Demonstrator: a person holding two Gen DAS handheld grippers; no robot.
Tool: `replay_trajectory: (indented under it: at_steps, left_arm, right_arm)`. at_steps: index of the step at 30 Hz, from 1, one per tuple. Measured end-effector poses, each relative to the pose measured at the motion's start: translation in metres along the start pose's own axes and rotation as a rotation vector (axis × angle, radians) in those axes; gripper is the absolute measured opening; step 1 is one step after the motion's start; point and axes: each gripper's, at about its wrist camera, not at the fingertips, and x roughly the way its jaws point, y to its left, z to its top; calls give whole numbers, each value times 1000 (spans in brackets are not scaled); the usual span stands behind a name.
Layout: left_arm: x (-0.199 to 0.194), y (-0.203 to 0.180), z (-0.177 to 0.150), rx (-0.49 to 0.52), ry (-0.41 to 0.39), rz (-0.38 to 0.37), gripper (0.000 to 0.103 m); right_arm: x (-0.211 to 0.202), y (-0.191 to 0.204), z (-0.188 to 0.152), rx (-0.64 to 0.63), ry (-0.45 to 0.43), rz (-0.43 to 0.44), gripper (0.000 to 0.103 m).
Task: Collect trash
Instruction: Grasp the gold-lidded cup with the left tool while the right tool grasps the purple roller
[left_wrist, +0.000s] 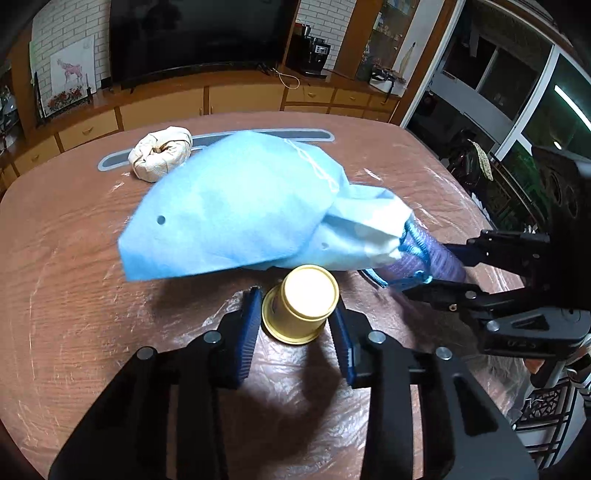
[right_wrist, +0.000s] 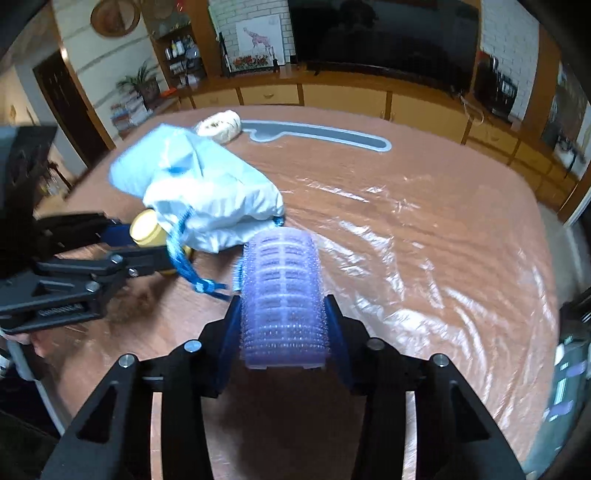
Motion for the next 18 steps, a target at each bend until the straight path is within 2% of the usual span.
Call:
replay_trajectory:
  at_steps: [9, 18]
  left_arm:
    - [-23, 0, -18, -4, 1, -30, 36]
    - [-47, -4, -45, -16, -2, -40, 36]
  right_arm:
    - [-28, 12, -23, 80, -34, 63, 43]
    - [-48, 34, -46, 115, -54, 68, 43]
